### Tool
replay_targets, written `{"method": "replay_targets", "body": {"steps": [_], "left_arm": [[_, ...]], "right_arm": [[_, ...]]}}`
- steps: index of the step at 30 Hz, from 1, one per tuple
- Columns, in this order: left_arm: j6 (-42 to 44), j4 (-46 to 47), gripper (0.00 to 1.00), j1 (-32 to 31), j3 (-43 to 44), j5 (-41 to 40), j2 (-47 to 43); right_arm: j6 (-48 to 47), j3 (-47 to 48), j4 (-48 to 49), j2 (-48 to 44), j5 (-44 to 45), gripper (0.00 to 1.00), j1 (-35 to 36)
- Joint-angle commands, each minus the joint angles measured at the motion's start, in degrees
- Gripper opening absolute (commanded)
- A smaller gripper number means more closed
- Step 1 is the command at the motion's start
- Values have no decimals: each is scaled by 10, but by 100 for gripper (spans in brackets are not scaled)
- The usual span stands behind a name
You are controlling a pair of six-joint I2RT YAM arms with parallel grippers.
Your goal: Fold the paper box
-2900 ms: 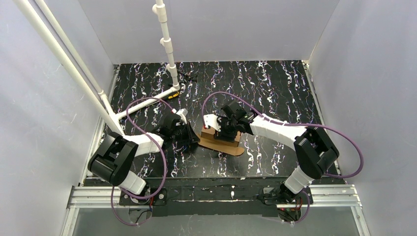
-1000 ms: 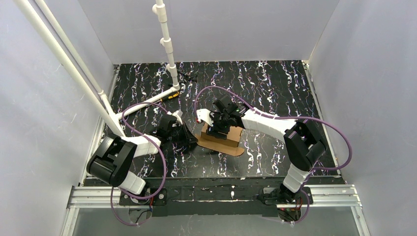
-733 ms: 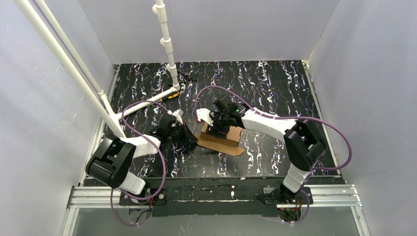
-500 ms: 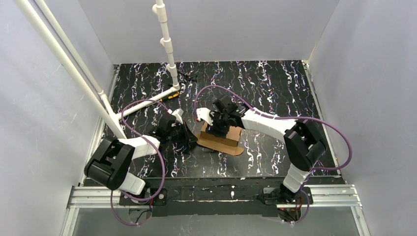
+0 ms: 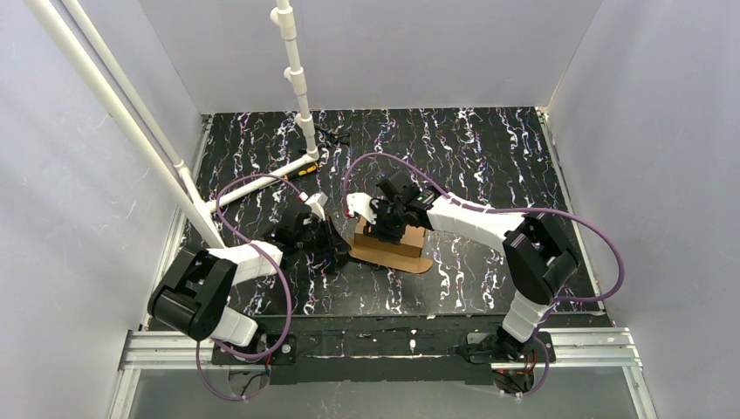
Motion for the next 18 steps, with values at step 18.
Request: {"method": "replay_targets", "body": {"steps": [18], "left_arm": [[5, -20, 15, -9, 32, 53, 6]], "right_arm": [[14, -7, 12, 24, 26, 55, 8]]}}
